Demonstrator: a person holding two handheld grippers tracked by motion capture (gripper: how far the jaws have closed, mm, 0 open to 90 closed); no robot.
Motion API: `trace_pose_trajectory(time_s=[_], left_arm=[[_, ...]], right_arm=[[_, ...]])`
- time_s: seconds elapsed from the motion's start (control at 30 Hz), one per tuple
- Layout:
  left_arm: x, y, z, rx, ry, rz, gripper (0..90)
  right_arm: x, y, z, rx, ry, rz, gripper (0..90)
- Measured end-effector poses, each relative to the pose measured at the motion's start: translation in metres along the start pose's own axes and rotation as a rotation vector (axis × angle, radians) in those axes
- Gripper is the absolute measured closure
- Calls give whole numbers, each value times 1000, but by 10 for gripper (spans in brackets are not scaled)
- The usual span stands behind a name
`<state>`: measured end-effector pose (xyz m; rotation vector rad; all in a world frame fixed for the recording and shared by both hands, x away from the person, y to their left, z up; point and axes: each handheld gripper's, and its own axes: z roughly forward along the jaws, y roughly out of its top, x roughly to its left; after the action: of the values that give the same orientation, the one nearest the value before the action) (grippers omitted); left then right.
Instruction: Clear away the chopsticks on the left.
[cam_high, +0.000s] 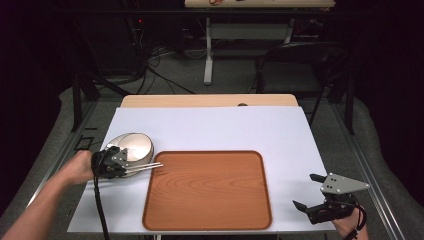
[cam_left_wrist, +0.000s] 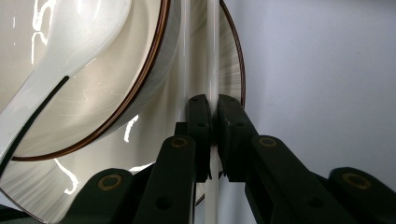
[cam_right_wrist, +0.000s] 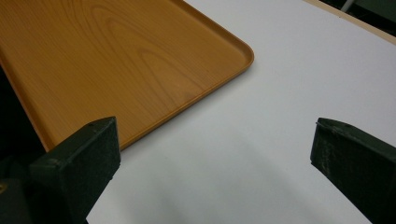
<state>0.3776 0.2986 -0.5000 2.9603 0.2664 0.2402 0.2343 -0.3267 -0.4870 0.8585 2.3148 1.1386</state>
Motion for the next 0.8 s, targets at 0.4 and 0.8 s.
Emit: trace_pose_trajectory(time_s=[0.4, 0.8], left_arm=[[-4, -1, -11, -44, -18, -71, 845], [-18, 8, -28, -95, -22, -160, 846]], right_arm=[[0, 0, 1, 1, 1, -1, 9], [0, 1, 0, 0, -1, -4, 9]])
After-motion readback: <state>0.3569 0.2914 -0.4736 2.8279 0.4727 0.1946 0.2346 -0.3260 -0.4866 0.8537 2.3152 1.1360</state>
